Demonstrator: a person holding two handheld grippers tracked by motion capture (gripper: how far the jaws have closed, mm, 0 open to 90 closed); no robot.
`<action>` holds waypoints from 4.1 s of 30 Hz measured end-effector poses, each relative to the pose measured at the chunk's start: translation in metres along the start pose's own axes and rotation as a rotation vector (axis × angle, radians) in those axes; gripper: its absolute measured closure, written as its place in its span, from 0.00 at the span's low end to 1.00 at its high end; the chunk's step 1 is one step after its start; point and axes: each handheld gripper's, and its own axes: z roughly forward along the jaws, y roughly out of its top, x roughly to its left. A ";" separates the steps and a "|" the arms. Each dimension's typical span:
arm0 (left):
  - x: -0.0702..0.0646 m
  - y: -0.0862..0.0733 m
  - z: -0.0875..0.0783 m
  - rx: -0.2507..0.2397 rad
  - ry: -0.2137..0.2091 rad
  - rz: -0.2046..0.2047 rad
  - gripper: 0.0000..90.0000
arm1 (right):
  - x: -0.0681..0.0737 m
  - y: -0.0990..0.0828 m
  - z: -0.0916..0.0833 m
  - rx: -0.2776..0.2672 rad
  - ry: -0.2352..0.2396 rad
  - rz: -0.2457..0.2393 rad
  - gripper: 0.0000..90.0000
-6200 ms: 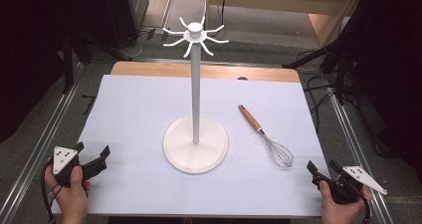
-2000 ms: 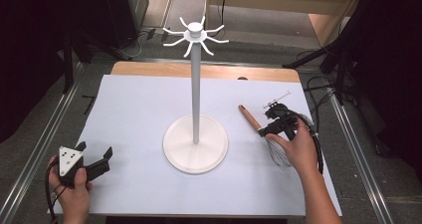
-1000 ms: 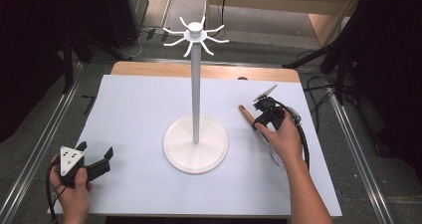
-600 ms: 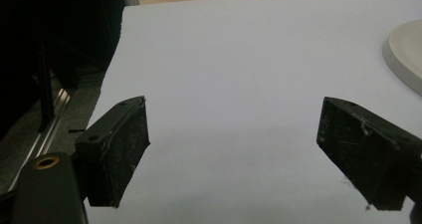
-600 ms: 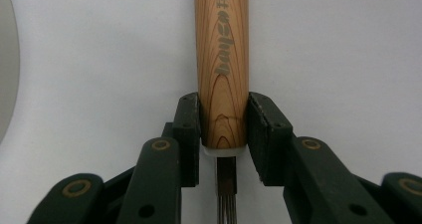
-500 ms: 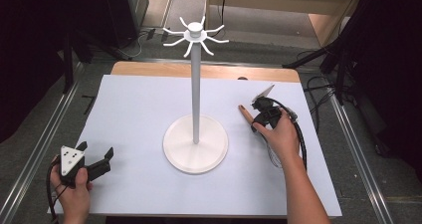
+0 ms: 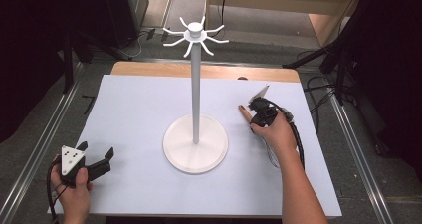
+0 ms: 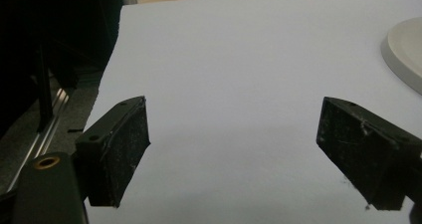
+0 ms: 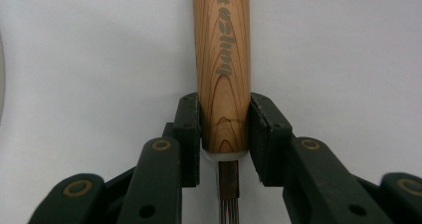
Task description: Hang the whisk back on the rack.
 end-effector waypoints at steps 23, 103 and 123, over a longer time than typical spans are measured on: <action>-0.001 0.000 0.000 -0.005 -0.006 0.003 0.16 | 0.004 -0.042 -0.050 -0.385 0.043 0.005 0.79; -0.001 0.000 0.001 0.007 0.005 0.001 0.16 | 0.093 -0.130 -0.180 -1.234 0.325 -0.143 0.79; 0.000 0.000 0.001 0.009 -0.002 -0.004 0.16 | 0.090 -0.105 -0.200 -1.300 0.396 -0.151 0.79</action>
